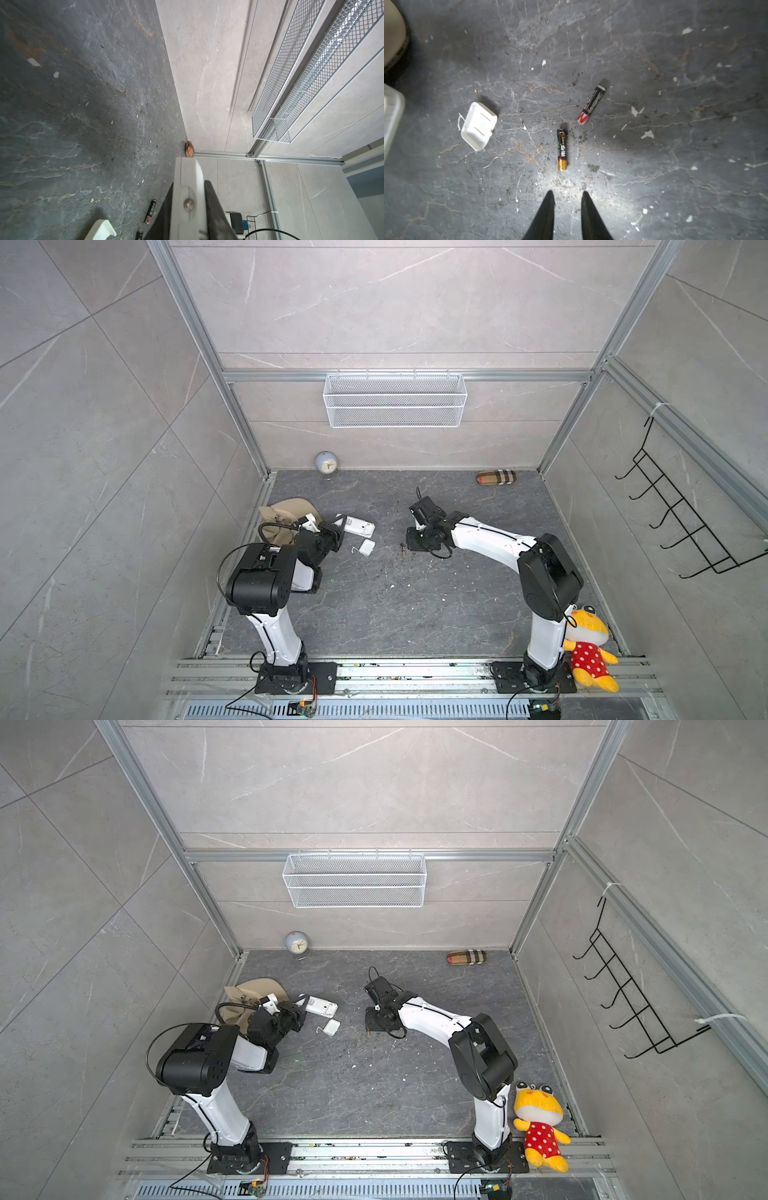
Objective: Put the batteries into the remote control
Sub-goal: 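Hold the remote with the left gripper while the right gripper moves over the batteries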
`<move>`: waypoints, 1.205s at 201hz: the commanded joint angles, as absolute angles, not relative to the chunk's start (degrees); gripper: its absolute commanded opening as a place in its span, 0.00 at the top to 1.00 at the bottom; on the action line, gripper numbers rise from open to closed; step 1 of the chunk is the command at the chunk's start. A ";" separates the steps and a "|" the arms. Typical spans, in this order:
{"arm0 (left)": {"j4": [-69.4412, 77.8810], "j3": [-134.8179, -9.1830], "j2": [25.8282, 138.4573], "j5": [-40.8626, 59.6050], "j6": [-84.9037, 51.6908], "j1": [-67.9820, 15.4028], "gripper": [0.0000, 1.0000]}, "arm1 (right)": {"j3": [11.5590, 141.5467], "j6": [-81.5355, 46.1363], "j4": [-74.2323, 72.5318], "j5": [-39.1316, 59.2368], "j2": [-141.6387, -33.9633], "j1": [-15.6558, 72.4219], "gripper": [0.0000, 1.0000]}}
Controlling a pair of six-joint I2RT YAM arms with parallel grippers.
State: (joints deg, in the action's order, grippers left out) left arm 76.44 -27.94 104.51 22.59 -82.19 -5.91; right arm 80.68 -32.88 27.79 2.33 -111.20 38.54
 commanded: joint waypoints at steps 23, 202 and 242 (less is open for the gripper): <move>80.96 -28.18 107.25 27.26 -74.14 -5.88 0.97 | 86.41 -30.54 34.35 -2.49 -114.90 38.64 0.75; 80.97 -27.69 106.92 29.57 -73.64 -6.45 0.96 | 103.53 -29.97 45.00 -0.50 -127.32 39.04 0.76; 81.01 -27.60 107.05 29.62 -73.75 -6.48 0.97 | 101.43 -29.79 44.70 -1.58 -127.20 40.33 0.75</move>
State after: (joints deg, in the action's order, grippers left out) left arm 76.86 -27.68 108.03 28.86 -75.37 -6.28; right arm 102.76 -30.35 44.77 -1.50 -129.23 39.55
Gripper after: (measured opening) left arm 0.185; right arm 0.245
